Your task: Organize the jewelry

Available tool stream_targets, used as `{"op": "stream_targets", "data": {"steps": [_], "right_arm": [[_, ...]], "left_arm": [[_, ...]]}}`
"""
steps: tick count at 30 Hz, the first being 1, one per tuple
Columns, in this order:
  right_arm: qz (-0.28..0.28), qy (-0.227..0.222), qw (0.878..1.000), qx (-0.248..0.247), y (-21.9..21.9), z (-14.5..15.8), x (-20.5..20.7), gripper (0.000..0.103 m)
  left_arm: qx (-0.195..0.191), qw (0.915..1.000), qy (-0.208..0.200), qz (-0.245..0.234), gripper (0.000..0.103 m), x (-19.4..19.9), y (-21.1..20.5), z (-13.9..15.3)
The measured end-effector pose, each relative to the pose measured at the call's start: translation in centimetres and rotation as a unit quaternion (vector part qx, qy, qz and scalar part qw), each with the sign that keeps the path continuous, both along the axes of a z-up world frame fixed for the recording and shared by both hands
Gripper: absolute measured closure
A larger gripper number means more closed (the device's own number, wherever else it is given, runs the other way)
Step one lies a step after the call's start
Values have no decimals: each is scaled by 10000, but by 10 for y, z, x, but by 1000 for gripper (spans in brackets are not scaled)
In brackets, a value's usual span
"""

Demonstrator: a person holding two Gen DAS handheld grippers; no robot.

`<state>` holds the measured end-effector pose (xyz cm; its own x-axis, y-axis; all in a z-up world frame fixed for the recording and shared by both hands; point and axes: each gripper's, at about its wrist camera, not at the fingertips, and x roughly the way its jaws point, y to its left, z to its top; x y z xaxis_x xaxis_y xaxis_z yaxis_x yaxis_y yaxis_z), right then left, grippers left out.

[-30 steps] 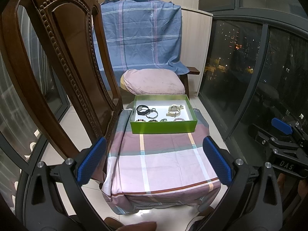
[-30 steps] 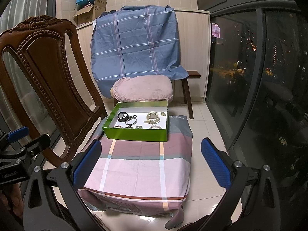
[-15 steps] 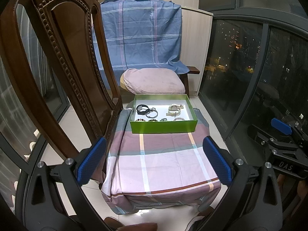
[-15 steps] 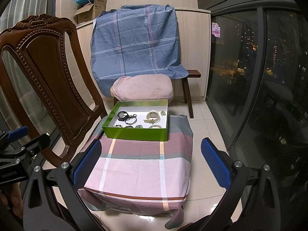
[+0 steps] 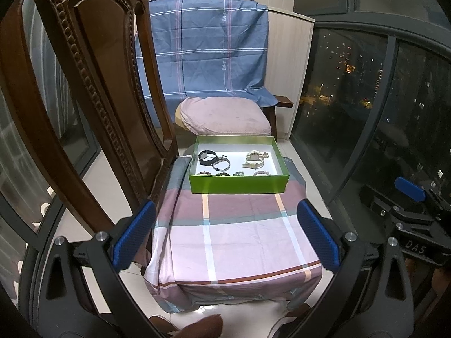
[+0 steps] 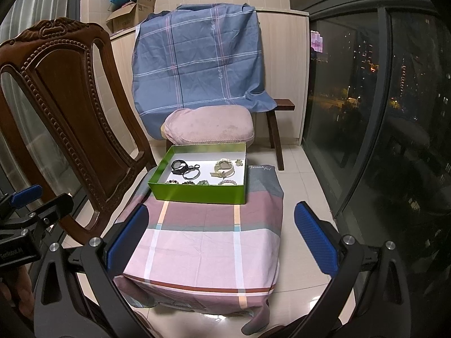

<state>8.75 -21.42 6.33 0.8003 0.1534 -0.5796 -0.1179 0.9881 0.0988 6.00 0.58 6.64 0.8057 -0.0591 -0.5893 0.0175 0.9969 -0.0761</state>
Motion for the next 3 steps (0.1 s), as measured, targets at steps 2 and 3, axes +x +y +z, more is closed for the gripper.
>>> {"op": "stream_targets", "data": {"steps": [2,3], "right_arm": [[-3,9,10000,-4,0,-1,1,3],[-2,19,10000,1,1,-1,2,3]], "left_arm": [[4,10000,13,-3,4,1,0,-1],[5,10000,21,-9,4,1,0,-1]]}}
